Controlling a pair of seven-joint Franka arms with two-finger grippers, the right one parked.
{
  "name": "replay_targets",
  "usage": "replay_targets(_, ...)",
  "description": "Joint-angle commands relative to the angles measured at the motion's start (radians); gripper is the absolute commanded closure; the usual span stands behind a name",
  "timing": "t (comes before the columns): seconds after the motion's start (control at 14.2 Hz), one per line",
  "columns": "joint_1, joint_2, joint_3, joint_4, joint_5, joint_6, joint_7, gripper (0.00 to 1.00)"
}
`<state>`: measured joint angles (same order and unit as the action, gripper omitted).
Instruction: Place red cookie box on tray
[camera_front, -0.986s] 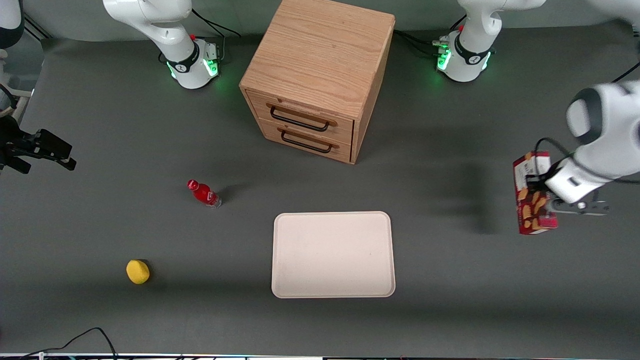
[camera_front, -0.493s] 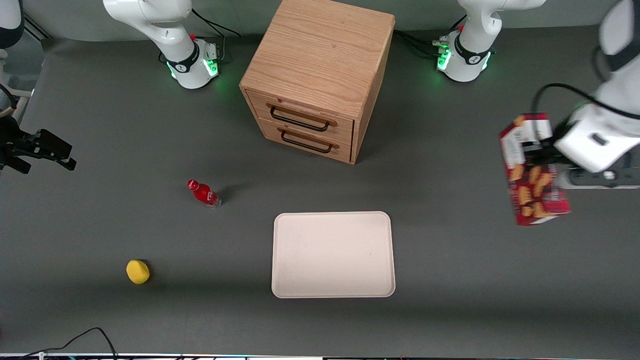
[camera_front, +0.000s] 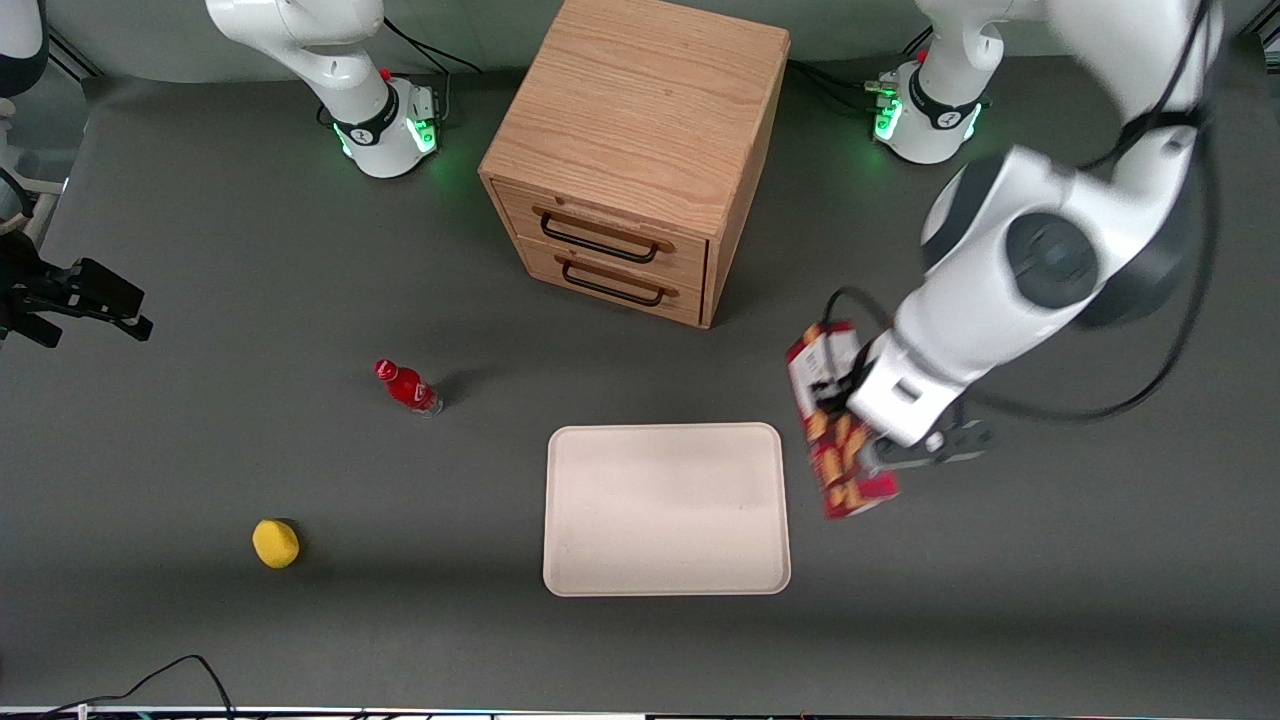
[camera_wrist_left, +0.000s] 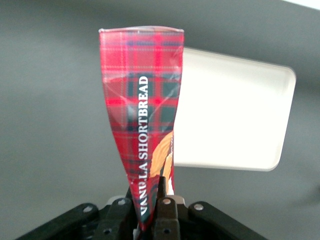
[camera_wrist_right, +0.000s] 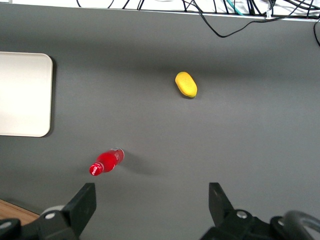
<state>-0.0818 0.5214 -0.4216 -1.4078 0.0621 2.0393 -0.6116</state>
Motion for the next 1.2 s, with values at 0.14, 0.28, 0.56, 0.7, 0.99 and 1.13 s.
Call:
replay_targets(0.14, -0.015, 0.245, -0.032, -0.026, 0.194, 0.362, -0.036, 1.00)
replay_targets(0.28, -0.015, 0.275, -0.029, -0.051, 0.243, 0.421, -0.033, 1.00)
replay_targets(0.56, -0.013, 0.293, -0.023, -0.062, 0.312, 0.417, -0.034, 0.01)
replay_targets(0.7, -0.006, 0.284, -0.022, -0.062, 0.314, 0.403, -0.034, 0.00)
replay_targets(0.99, 0.010, 0.140, -0.023, -0.053, 0.259, 0.123, -0.031, 0.00)
replay_targets(1.13, 0.017, 0.019, 0.000, -0.053, 0.156, -0.035, -0.019, 0.00)
